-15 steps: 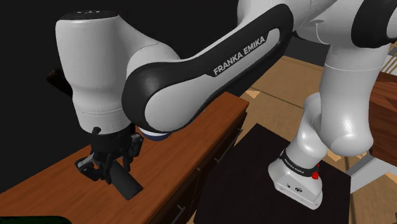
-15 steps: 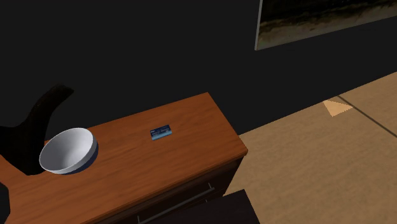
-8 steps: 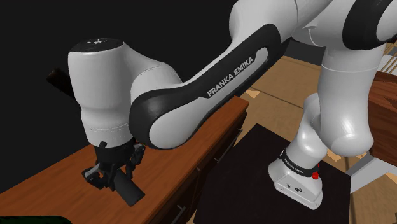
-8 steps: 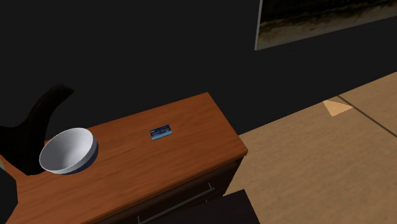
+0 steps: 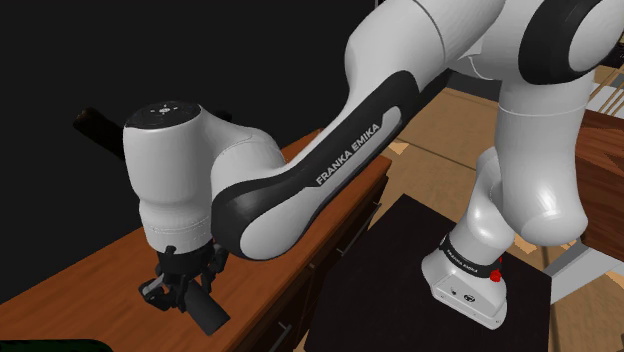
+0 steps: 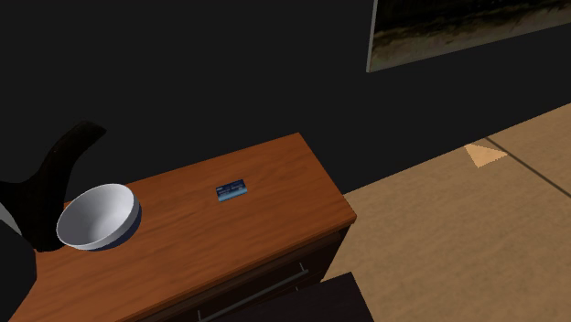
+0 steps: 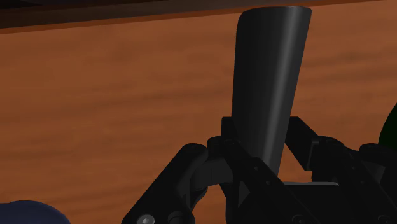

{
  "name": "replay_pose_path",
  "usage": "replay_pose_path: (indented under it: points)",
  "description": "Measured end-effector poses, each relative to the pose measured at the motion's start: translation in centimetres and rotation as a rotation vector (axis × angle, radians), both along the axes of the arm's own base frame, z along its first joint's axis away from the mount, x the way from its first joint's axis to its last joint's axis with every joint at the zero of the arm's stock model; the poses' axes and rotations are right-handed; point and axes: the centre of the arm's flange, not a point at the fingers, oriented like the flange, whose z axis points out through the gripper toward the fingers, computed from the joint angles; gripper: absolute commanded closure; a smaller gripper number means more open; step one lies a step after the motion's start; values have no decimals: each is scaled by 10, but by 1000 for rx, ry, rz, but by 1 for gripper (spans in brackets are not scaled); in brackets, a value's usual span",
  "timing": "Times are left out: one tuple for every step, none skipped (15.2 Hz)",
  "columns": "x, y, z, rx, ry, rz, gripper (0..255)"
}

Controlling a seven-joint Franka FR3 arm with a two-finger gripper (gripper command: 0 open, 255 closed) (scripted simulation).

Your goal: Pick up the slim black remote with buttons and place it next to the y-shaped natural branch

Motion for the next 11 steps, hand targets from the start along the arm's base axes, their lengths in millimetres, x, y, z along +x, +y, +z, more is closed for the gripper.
replay_pose_path:
  points:
    - [0,-1,-6,0,0,0,255]
    - [0,-1,-12,0,0,0,255]
    - [0,0,-16,0,0,0,255]
    - [0,-1,-21,0,0,0,255]
    - [1,0,-27,0,0,0,255]
    - [1,-1,-32,0,0,0,255]
    - [1,-1,-37,0,0,0,255]
    - [1,-1,-41,0,0,0,255]
    - [1,-1,-43,0,0,0,255]
    - [1,-1,-43,1,0,1,255]
    - [1,0,-44,1,-1,1,255]
